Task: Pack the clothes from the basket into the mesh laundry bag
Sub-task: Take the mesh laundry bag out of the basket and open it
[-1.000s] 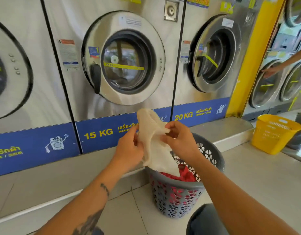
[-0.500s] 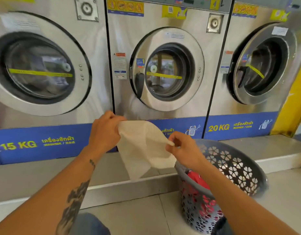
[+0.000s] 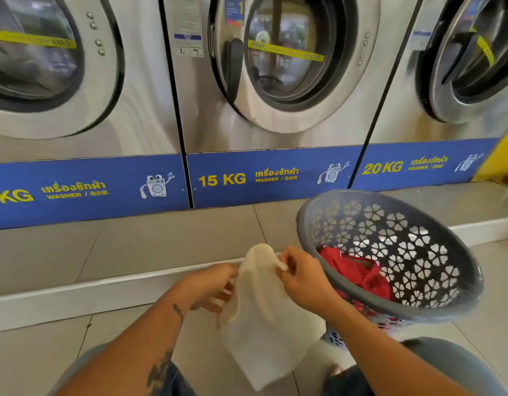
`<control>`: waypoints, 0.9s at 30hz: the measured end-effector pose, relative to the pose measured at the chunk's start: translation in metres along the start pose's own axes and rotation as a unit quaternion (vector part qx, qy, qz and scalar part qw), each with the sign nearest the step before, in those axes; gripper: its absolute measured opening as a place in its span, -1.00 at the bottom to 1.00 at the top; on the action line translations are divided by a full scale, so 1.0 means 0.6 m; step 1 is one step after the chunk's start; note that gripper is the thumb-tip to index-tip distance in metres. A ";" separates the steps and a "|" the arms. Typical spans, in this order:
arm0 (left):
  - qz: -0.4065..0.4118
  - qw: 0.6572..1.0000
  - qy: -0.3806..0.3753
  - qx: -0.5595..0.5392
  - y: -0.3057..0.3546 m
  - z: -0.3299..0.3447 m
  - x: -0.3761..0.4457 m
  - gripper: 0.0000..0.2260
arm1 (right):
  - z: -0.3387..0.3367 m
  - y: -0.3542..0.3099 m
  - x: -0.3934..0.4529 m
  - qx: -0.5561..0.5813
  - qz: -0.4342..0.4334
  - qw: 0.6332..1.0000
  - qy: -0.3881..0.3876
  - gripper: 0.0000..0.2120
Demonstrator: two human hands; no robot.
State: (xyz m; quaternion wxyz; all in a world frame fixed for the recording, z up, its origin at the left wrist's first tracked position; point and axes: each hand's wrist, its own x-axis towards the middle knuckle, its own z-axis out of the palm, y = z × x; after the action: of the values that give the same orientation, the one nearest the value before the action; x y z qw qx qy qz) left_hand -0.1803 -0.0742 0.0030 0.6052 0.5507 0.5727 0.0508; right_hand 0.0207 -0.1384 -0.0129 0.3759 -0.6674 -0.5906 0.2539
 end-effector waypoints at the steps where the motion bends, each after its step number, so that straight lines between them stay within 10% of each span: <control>1: -0.004 1.000 -0.010 -0.004 0.001 0.003 0.013 -0.73 | 0.003 0.007 -0.001 0.002 -0.001 1.000 0.000 -0.72; 9: 0.183 0.919 0.187 0.295 0.035 0.021 0.090 -0.87 | -0.004 0.029 -0.011 0.020 0.010 0.990 -0.141 -0.86; 18: 0.311 0.896 0.228 0.218 0.052 0.035 0.088 -0.78 | -0.013 0.032 0.004 0.168 0.204 0.959 -0.107 -0.55; 27: 0.275 0.897 0.260 0.229 0.030 0.034 0.065 -0.78 | 0.017 0.009 -0.011 0.227 0.199 0.941 -0.154 -0.87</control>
State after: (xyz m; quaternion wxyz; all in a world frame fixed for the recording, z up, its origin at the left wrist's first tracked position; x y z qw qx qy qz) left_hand -0.1414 -0.0527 -0.0145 0.2533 0.7767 0.5313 0.2242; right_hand 0.0150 -0.1428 -0.0241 0.3633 -0.6212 -0.4228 0.5507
